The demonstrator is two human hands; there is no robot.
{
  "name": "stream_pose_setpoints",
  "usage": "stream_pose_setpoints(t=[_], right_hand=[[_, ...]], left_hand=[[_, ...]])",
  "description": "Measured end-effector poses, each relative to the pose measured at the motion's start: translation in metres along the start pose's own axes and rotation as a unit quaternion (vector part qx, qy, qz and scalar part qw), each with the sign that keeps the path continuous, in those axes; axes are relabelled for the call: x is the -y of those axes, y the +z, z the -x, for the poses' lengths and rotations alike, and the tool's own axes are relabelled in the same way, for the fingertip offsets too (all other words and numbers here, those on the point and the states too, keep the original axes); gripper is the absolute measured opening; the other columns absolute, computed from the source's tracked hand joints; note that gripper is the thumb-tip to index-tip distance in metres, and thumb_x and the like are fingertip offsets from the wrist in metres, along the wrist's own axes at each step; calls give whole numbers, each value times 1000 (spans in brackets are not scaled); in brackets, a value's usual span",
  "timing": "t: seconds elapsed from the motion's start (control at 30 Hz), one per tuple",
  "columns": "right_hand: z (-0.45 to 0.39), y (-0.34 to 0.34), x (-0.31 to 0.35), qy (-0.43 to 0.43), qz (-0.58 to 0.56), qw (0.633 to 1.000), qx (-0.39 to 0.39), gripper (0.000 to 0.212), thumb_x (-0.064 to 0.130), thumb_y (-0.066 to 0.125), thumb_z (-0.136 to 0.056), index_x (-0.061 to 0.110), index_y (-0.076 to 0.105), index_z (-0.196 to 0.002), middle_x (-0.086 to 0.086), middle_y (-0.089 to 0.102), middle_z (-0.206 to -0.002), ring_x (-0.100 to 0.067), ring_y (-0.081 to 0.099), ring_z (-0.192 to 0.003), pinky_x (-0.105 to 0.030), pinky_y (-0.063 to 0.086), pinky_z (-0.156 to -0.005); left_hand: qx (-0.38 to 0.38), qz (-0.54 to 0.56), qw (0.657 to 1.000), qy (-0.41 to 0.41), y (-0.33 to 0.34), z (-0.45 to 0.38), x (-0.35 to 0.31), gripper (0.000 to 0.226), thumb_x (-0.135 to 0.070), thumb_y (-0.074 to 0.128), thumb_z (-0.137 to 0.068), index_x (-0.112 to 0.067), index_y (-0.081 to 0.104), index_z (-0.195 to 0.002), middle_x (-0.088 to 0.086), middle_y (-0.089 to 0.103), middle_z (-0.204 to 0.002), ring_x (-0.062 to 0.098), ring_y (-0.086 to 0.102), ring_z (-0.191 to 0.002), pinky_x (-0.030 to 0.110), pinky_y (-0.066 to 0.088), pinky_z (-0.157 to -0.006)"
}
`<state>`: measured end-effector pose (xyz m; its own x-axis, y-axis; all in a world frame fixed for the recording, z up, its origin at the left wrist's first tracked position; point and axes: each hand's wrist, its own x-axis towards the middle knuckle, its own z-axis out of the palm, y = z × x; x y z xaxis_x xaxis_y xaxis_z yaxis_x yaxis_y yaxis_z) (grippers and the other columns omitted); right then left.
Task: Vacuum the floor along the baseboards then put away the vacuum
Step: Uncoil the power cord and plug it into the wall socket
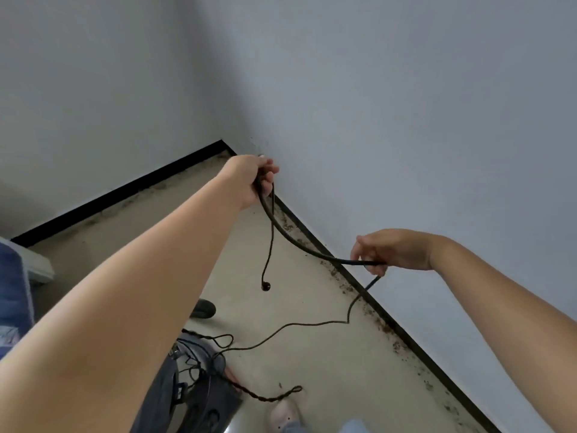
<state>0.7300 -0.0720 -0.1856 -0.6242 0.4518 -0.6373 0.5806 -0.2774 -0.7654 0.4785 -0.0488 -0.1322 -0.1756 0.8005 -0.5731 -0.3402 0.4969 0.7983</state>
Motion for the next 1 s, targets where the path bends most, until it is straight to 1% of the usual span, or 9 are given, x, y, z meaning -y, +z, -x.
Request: stream_pose_setpoints(t=[0.1,0.2,0.3,0.4,0.53,0.63,0.77,0.9,1.0], right_hand=[[-36,-23,14,25,61,998,17,28,19,40,-100,9,62,-86,1,53,-59,-11,49,-57,-30,41,-77],[-73,-51,16,78,120,990,17,23,19,42,-100,14,63,-102,2,64,-94,-11,59,-90,-25,44,-89],[-116,-84,39,87,156,982,-52,23,21,40,-99,14,61,-98,3,62,-94,-13,57,-93,-22,45,-79],[-164,-117,84,61,-73,990,-107,24,22,40,-99,7,58,-96,-5,65,-84,-20,60,-81,-26,47,-76],[-226,-136,151,52,-370,927,-42,52,43,23,-101,-1,50,-107,-19,64,-92,-29,62,-84,-43,47,-85],[-275,-143,200,48,-519,853,-28,62,41,30,-100,-13,34,-129,-25,59,-93,-34,60,-81,-46,54,-68],[-341,-146,260,29,-602,794,-83,37,5,38,-98,-4,33,-133,-27,47,-115,-29,55,-67,-27,50,-35],[-399,-145,316,82,-475,870,-103,22,1,23,-97,1,41,-84,-11,45,-70,-10,36,-30,-14,18,-25],[-439,-148,352,82,-273,957,-53,30,5,23,-98,9,37,-72,-1,36,-47,-6,22,-21,-15,12,-24]], left_hand=[[4,49,999,16,-8,-31,-28,29,-11,35,-99,-11,44,-72,-4,43,-41,5,28,-24,11,18,-30],[31,-40,998,40,-17,-60,-45,31,-22,33,-101,-11,48,-77,-6,36,-37,4,20,-26,14,13,-33],[68,-128,988,59,-22,-86,-64,29,-20,32,-101,-10,52,-81,-6,33,-38,4,20,-28,14,12,-35],[77,-199,975,64,-27,-112,-87,31,-17,34,-99,-8,55,-78,-6,31,-39,5,20,-30,16,14,-36],[63,-223,971,53,-36,-140,-109,41,-23,36,-98,-7,48,-61,-6,26,-36,6,20,-31,16,15,-36],[61,-247,967,23,-58,-153,-119,56,-20,35,-98,-14,44,-43,-3,25,-36,7,18,-31,16,15,-36],[72,-284,955,-43,-103,-174,-134,62,-21,31,-97,-18,43,-37,-3,27,-35,9,19,-32,21,17,-40],[56,-360,925,-111,-144,-210,-138,44,-26,38,-99,-9,53,-61,-3,52,-47,9,47,-43,22,38,-57],[21,-371,916,-151,-179,-249,-146,38,-38,36,-98,-12,63,-89,-9,65,-80,9,60,-83,24,42,-85]])
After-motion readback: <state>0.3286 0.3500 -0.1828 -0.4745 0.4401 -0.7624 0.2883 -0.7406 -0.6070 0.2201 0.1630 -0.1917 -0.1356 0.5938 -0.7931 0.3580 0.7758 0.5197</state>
